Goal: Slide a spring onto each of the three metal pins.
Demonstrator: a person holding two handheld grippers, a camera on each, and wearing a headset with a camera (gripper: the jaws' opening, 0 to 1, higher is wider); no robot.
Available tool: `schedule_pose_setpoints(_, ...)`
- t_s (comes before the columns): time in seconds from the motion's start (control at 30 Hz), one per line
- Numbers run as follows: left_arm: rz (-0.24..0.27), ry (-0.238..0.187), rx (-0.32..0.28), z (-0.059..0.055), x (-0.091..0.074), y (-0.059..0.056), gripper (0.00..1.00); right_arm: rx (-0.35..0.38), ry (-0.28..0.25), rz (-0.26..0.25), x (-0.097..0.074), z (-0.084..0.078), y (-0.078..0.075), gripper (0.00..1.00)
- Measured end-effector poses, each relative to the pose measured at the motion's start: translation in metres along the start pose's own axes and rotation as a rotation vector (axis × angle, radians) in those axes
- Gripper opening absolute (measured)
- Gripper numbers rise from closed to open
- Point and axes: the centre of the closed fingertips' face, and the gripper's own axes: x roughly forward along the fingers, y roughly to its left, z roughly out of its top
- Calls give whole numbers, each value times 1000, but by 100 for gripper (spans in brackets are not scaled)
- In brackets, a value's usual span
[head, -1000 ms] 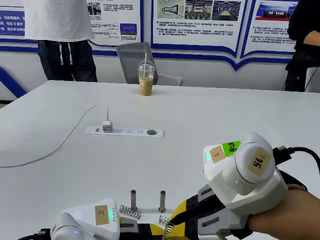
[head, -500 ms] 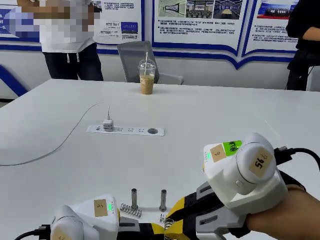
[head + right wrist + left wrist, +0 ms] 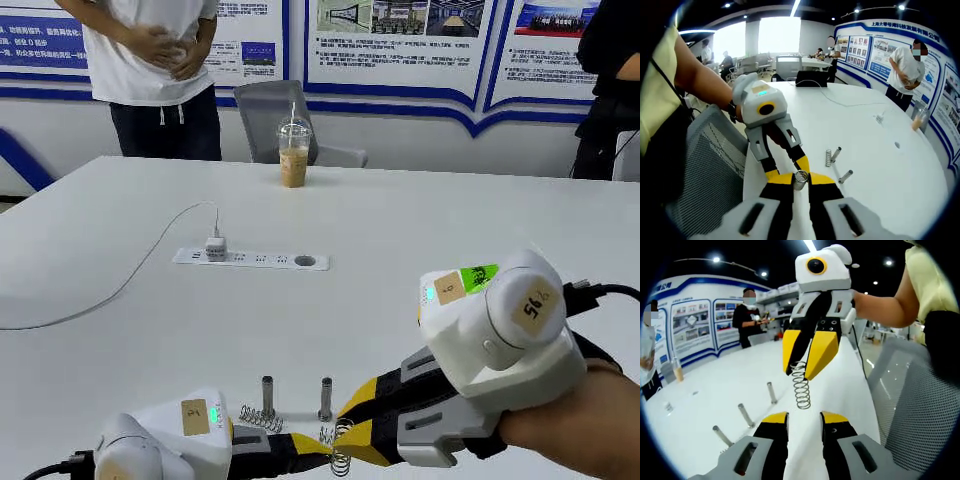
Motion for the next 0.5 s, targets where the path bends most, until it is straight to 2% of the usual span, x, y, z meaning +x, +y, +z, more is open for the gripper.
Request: schedule_pose_setpoints(0.5, 81, -7, -36, -4, -16, 19, 38, 35, -9, -78, -19, -5, -28, 12)
